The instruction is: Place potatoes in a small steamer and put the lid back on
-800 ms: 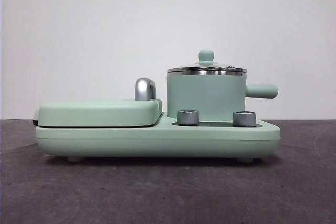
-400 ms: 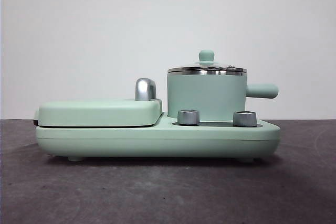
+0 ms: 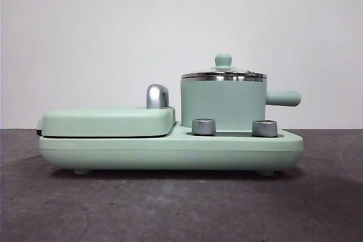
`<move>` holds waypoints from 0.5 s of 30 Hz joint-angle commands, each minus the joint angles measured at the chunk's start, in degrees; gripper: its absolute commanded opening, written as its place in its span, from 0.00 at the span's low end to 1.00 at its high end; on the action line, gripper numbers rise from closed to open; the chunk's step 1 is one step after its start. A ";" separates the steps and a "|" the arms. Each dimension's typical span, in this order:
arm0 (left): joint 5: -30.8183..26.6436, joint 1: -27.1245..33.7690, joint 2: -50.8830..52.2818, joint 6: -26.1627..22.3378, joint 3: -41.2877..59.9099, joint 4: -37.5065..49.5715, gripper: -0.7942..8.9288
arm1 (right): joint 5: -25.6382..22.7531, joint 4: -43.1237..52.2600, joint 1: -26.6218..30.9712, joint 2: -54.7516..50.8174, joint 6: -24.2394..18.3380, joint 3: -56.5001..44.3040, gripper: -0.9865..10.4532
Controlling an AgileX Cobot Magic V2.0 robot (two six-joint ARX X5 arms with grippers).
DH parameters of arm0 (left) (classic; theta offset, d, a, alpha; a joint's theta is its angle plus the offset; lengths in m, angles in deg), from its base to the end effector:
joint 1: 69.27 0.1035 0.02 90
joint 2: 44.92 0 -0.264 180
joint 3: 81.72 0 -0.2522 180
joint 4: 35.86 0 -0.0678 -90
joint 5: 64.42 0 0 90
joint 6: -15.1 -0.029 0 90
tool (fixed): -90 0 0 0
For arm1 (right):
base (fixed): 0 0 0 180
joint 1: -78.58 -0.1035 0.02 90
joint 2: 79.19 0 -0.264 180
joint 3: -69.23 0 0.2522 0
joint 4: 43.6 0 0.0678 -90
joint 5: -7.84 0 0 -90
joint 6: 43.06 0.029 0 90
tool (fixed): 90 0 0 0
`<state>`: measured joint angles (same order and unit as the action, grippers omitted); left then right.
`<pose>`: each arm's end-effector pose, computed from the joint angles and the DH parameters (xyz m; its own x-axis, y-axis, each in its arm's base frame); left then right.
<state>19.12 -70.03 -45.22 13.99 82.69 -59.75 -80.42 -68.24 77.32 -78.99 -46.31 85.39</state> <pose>0.0948 0.0020 0.1569 0.9839 0.0995 -0.1486 -0.0951 0.9948 0.0360 0.0941 0.0030 0.1592 0.9872 0.0521 -0.1508 -0.0605 0.9968 -0.0515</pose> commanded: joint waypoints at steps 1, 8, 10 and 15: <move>-0.13 0.11 0.11 -0.85 1.03 -0.52 0.12 | -0.28 0.63 0.04 0.00 -0.52 -1.79 0.10; -0.13 0.11 0.11 -0.85 1.03 -0.55 0.12 | -1.62 0.79 0.79 0.00 -0.37 -1.73 0.10; -0.13 0.11 0.11 -0.85 1.03 -0.52 0.12 | -1.70 0.76 0.94 0.00 -0.33 -1.73 0.10; -0.13 0.11 0.11 -0.85 1.03 -0.55 0.12 | -1.81 0.79 1.18 0.00 1.11 -1.73 0.10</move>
<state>19.12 -70.03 -45.22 13.99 82.69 -59.75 -81.97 -67.43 78.33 -78.90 -46.07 84.10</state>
